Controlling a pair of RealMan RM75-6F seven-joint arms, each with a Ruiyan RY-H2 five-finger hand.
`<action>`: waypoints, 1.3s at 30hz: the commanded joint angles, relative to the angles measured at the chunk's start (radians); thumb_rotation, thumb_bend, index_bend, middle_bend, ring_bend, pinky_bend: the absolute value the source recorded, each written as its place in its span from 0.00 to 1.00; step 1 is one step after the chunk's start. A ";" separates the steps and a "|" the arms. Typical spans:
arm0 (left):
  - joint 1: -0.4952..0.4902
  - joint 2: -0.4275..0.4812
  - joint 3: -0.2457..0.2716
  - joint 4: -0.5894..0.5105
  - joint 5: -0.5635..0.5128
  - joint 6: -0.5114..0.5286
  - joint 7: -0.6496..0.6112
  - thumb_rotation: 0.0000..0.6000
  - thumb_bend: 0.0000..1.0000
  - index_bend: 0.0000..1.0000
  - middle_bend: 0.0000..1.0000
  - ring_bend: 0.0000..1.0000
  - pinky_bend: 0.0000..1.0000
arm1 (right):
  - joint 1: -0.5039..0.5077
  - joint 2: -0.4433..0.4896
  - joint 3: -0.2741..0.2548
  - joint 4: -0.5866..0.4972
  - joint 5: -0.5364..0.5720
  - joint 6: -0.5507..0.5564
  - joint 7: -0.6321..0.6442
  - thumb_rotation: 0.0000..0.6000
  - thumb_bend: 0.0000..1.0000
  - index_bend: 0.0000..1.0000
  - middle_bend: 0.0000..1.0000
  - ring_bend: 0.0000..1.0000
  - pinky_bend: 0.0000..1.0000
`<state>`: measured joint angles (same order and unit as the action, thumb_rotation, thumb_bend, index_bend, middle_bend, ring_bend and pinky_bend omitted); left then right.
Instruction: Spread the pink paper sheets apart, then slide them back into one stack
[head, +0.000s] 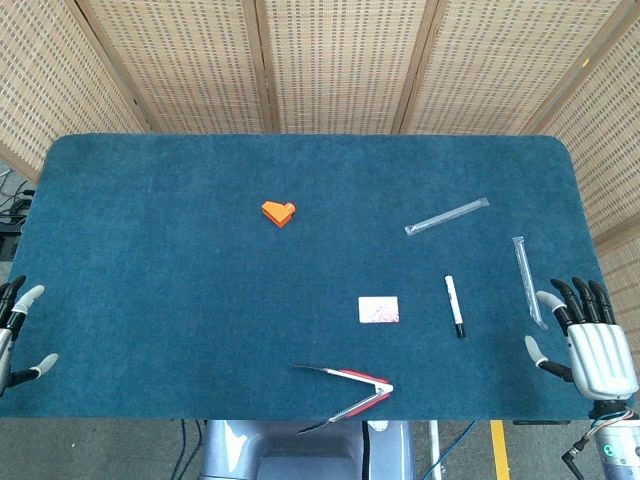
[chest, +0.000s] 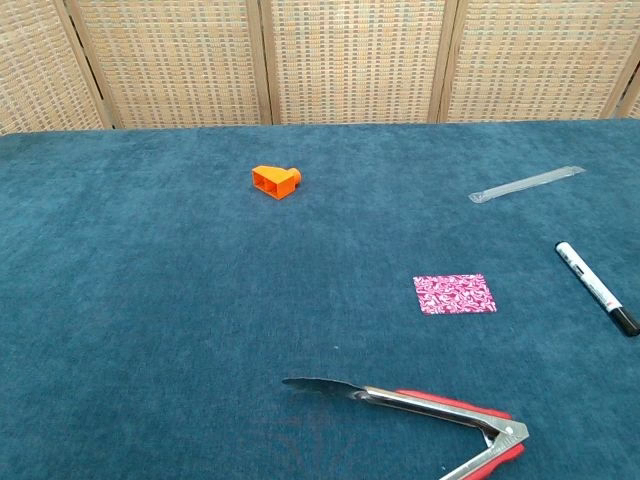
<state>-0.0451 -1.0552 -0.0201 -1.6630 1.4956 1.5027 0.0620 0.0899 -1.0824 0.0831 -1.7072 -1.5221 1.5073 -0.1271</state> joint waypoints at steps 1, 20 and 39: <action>-0.001 -0.002 0.000 0.002 -0.002 -0.002 -0.001 1.00 0.04 0.12 0.00 0.00 0.00 | 0.001 0.000 0.000 -0.001 0.001 -0.001 -0.001 1.00 0.41 0.22 0.15 0.00 0.00; -0.002 0.015 -0.010 -0.010 0.002 0.010 0.004 1.00 0.04 0.12 0.00 0.00 0.00 | 0.024 0.022 0.007 -0.016 -0.014 -0.025 0.034 1.00 0.42 0.22 0.15 0.00 0.00; -0.016 0.062 -0.034 -0.061 -0.007 0.013 0.024 1.00 0.04 0.12 0.00 0.00 0.00 | 0.246 0.132 0.018 -0.096 -0.061 -0.362 0.277 1.00 0.47 0.21 0.13 0.00 0.00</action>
<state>-0.0607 -0.9952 -0.0528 -1.7225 1.4892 1.5161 0.0849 0.2891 -0.9663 0.0994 -1.7934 -1.5669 1.2006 0.0985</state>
